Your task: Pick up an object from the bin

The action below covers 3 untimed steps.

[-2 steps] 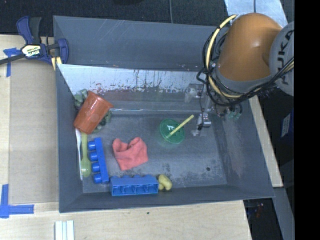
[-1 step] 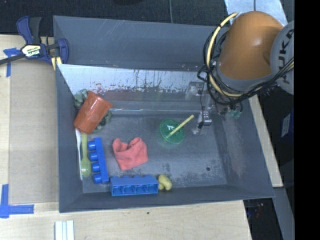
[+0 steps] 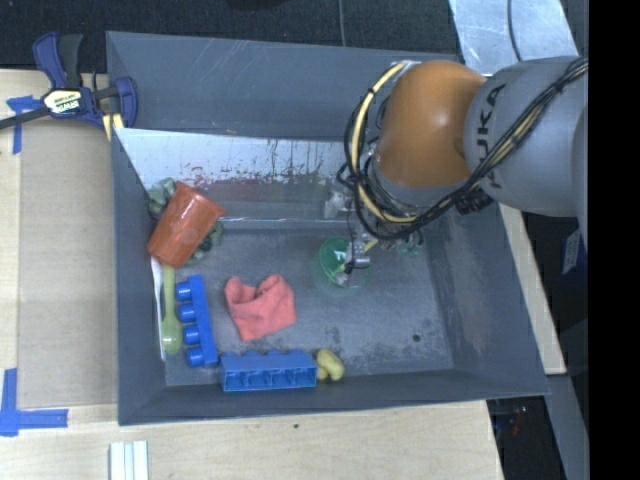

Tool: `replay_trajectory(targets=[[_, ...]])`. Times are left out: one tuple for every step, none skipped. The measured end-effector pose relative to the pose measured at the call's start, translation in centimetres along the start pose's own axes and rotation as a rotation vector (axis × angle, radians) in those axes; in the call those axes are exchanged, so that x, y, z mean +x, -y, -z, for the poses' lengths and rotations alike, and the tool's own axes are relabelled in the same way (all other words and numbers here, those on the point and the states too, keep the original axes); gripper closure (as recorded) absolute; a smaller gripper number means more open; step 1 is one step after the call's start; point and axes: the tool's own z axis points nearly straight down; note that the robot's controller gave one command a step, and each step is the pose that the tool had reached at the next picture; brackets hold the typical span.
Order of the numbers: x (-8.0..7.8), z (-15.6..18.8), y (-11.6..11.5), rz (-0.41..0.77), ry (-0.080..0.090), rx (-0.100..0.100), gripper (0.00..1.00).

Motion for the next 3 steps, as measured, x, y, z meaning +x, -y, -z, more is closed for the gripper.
replay_trajectory(targets=[[0.3, -3.9, 1.5, -0.034, 0.008, 0.002, 0.00], [1.9, -5.7, -2.9, -0.075, 0.005, 0.001, 0.00], [1.2, -3.6, -7.4, 0.042, 0.010, 0.006, 0.00]])
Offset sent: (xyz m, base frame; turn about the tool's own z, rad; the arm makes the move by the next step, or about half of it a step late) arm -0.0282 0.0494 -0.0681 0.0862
